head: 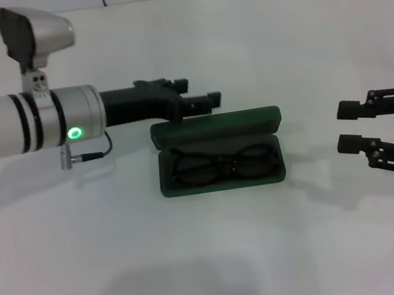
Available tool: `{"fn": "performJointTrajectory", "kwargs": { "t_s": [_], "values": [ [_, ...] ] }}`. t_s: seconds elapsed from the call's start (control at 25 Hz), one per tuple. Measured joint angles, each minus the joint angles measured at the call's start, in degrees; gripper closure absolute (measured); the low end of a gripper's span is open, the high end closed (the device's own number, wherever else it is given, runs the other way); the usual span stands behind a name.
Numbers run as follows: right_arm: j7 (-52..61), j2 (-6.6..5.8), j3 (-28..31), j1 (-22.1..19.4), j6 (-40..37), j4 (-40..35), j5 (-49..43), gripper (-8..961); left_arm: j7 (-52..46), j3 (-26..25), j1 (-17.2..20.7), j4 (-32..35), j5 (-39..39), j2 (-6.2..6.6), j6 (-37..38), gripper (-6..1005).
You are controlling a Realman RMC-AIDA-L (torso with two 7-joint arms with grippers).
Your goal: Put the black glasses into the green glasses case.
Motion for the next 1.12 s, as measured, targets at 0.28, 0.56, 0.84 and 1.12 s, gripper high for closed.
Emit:
{"fn": "performJointTrajectory", "kwargs": {
  "t_s": [0.28, 0.56, 0.84, 1.12],
  "values": [
    [0.00, 0.30, -0.11, 0.00, 2.21, 0.09, -0.41, 500, 0.00, 5.79, 0.66, 1.60, -0.01, -0.42, 0.27, 157],
    [0.00, 0.60, 0.10, -0.21, 4.31, 0.17, -0.65, 472, 3.46, 8.54, 2.99, 1.74, -0.19, -0.76, 0.27, 158],
    [0.00, 0.97, -0.10, -0.03, 5.09, 0.09, -0.73, 444, 10.67, 8.46, 5.26, 1.94, -5.85, -0.88, 2.00, 158],
    [-0.09, 1.45, -0.33, 0.61, 2.59, -0.37, -2.12, 417, 25.49, 8.09, 9.79, 2.66, -16.83, 0.56, 21.49, 158]
  ]
}}
